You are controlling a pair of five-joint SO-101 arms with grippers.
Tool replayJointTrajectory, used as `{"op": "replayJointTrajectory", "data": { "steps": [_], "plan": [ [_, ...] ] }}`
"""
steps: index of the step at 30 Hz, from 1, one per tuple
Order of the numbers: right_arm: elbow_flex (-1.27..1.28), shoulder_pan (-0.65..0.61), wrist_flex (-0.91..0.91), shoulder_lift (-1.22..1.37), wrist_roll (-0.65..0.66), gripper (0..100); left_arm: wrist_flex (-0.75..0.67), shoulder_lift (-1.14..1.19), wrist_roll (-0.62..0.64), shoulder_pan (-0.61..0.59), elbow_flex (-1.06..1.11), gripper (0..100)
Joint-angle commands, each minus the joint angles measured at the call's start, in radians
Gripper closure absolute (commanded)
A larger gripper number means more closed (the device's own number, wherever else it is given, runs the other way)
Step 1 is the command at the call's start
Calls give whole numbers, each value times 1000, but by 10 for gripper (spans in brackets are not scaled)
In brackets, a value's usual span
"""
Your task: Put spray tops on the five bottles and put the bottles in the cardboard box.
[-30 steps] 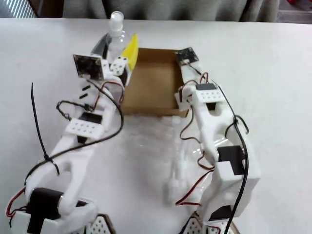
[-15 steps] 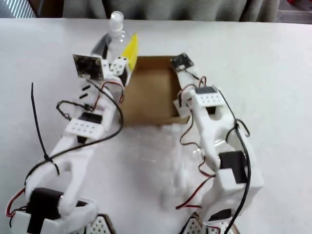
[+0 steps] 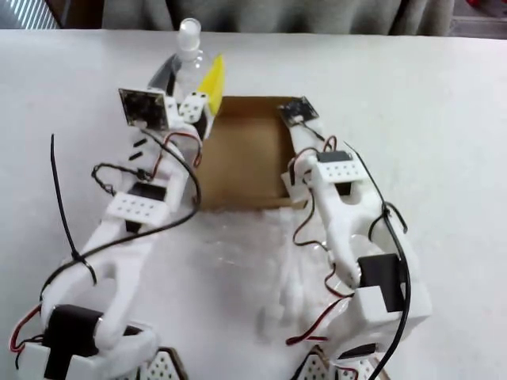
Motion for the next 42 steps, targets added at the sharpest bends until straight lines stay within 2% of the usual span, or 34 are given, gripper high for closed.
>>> {"op": "replayJointTrajectory", "data": {
  "steps": [1, 6, 10, 17, 21, 24, 30, 37, 42],
  "plan": [
    [-60, -2, 85, -48, -75, 786, -29, -10, 11, -12, -15, 902],
    [-172, -2, 246, -48, -84, 763, -57, 15, 11, -12, -46, 902],
    [-276, -1, 383, -61, -37, 762, -86, 145, 3, -12, -127, 902],
    [-290, 77, 513, -288, -25, 765, -227, 348, 2, -7, -222, 902],
    [-149, 136, 522, -406, -23, 765, -255, 397, 2, -8, -232, 902],
    [-17, 176, 521, -483, 61, 765, -249, 446, 2, -24, -282, 902],
    [262, 320, 412, -670, 106, 765, -249, 570, 2, -28, -384, 901],
    [555, 346, 357, -889, 132, 765, -249, 653, 2, -48, -450, 898],
    [709, 455, 285, -997, 212, 765, -247, 730, 2, -44, -494, 898]
  ]
}}
